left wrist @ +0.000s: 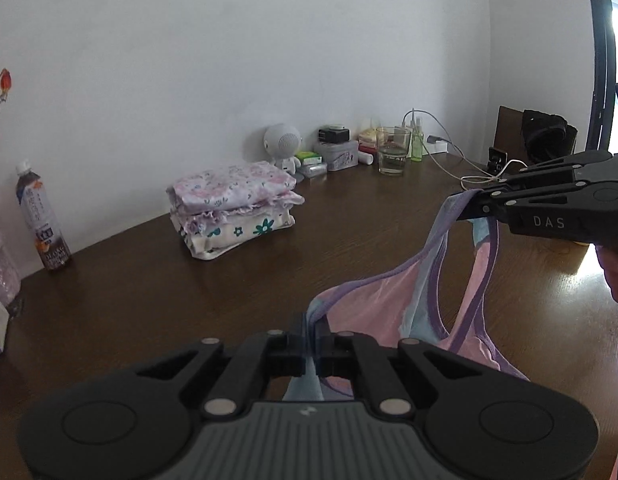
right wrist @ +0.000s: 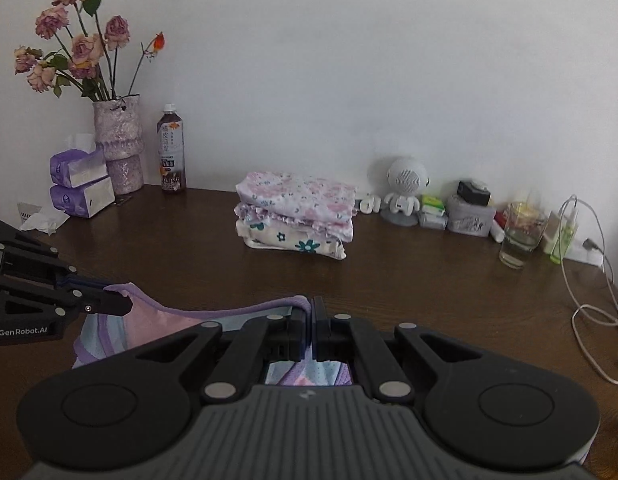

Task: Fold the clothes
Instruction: 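Lower the garment onto the table and open both grippers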

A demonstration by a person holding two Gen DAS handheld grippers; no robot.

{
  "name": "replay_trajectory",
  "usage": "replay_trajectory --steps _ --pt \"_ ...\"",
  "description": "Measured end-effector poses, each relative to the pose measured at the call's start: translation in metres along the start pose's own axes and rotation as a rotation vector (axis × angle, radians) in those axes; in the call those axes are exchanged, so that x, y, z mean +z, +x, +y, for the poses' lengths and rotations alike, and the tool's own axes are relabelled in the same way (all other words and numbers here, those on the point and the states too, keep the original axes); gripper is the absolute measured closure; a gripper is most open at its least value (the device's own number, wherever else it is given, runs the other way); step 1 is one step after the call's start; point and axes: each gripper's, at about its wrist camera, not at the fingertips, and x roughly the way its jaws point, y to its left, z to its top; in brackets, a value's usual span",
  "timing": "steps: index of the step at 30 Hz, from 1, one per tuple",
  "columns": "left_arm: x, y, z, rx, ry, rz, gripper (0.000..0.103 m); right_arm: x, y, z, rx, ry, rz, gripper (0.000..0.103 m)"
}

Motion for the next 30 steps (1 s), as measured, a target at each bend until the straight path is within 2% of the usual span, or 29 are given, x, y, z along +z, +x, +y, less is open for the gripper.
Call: replay_trajectory --steps 3,5,7,8,11,13,15,17,20,21,22,25,26,28,29,30 --pt "0.001 0.017 0.004 -0.006 -0.029 0.027 0.094 -0.006 0.017 -0.011 0.014 0.044 0.031 0.101" --pt "0.001 0.029 0.007 -0.008 -0.055 0.045 0.084 -0.010 0.029 -0.019 0.023 0.074 0.052 0.101" --pt "0.000 0.037 0.010 -0.022 -0.088 0.052 0.060 -0.015 0.038 -0.024 0.025 0.101 0.068 0.101" --pt "-0.001 0.039 0.013 -0.032 -0.107 0.052 0.056 -0.017 0.042 -0.027 0.026 0.114 0.076 0.101" --pt "-0.005 0.036 0.019 -0.070 -0.138 0.026 0.051 -0.024 0.056 -0.034 0.029 0.154 0.100 0.101" --pt "-0.010 0.026 0.020 -0.092 -0.138 0.002 0.043 -0.029 0.065 -0.040 0.031 0.181 0.115 0.101" --pt "-0.016 0.016 0.018 -0.106 -0.120 -0.003 0.041 -0.034 0.074 -0.045 0.033 0.208 0.131 0.101" --pt "-0.026 0.011 0.012 -0.102 -0.068 0.020 0.041 -0.039 0.083 -0.050 0.035 0.234 0.147 0.099" --pt "-0.042 0.012 0.006 -0.040 -0.013 0.059 0.041 -0.043 0.087 -0.055 0.034 0.270 0.159 0.094" --pt "-0.046 0.013 0.006 -0.022 -0.008 0.070 0.041 -0.043 0.083 -0.056 0.031 0.282 0.150 0.087" --pt "-0.050 0.014 0.008 -0.021 -0.015 0.080 0.042 -0.043 0.075 -0.055 0.026 0.281 0.122 0.078" --pt "-0.059 0.020 0.015 -0.038 -0.053 0.108 0.043 -0.044 0.042 -0.040 0.036 0.195 0.019 0.073" --pt "-0.061 0.022 0.017 -0.045 -0.066 0.115 0.043 -0.045 0.033 -0.030 0.072 0.140 0.007 0.070" --pt "-0.063 0.026 0.017 -0.051 -0.076 0.118 0.054 -0.047 0.014 -0.007 0.155 0.025 -0.005 0.060" --pt "-0.064 0.028 0.017 -0.053 -0.078 0.118 0.059 -0.048 0.014 0.003 0.167 -0.016 0.004 0.059" --pt "-0.065 0.029 0.016 -0.053 -0.078 0.116 0.073 -0.050 0.015 0.012 0.172 -0.053 0.016 0.058"
